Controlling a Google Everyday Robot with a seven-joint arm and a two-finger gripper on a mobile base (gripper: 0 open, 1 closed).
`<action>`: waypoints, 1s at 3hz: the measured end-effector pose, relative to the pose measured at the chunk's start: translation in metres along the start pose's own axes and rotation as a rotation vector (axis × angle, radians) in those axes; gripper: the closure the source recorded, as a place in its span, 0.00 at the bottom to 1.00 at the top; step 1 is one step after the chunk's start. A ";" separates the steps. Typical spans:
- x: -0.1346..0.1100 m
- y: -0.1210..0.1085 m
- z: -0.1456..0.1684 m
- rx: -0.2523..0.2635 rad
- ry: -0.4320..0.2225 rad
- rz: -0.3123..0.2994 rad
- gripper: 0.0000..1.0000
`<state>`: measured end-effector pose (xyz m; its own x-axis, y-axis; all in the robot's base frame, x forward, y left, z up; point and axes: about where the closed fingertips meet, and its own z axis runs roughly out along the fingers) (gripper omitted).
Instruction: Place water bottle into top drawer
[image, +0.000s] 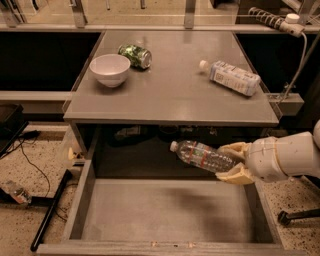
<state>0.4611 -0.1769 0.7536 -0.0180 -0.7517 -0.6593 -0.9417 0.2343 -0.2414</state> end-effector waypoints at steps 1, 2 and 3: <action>-0.002 0.000 0.011 -0.028 -0.001 -0.004 1.00; 0.008 0.031 0.060 -0.163 -0.024 0.023 1.00; 0.025 0.056 0.100 -0.241 -0.030 0.055 1.00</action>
Offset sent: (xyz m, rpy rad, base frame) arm -0.0309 0.0704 -0.1211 0.0813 0.2894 0.1865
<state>0.4413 -0.1210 0.6526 -0.0647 -0.7221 -0.6888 -0.9926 0.1176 -0.0300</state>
